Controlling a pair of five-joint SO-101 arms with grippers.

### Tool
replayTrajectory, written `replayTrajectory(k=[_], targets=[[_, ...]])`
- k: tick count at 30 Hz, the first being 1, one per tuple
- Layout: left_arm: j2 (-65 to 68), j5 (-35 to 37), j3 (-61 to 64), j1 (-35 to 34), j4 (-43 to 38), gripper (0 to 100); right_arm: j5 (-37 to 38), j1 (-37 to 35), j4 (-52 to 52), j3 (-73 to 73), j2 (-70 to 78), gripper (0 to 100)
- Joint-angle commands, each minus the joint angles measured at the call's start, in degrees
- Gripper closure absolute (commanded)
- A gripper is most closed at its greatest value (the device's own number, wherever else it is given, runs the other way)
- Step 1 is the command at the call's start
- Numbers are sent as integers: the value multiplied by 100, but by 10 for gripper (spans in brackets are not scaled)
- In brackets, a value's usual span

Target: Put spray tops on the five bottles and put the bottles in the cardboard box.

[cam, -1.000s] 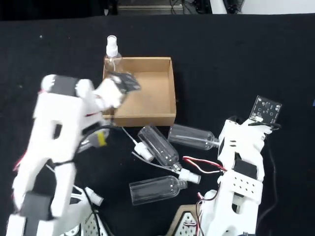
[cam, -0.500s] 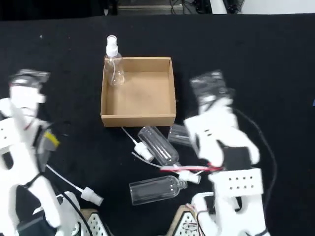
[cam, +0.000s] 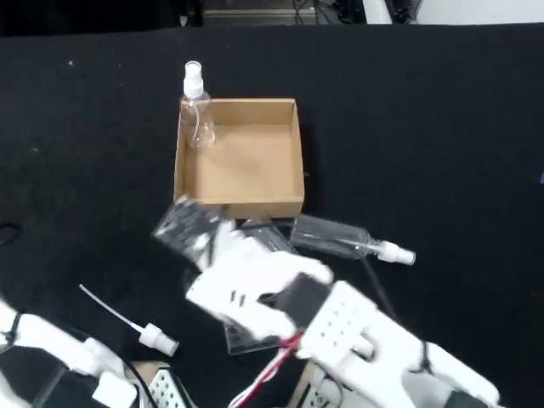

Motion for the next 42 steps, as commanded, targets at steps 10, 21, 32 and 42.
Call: replayTrajectory(k=[10,21,32,42], targets=[[220,26,224,-945,-1275,870,-826,-1451,-862,101,1288,816],[1547,53,-1235,-1376,-791,870,-2163,-2048,-1635,101,2334,819],[1776,70,-1543,-1578,-826,870,-2321,-2145,-2066,-92,3248,821],[1793,70,-1552,-1587,-826,870,-2277,-2048,-2277,-110,3688,821]])
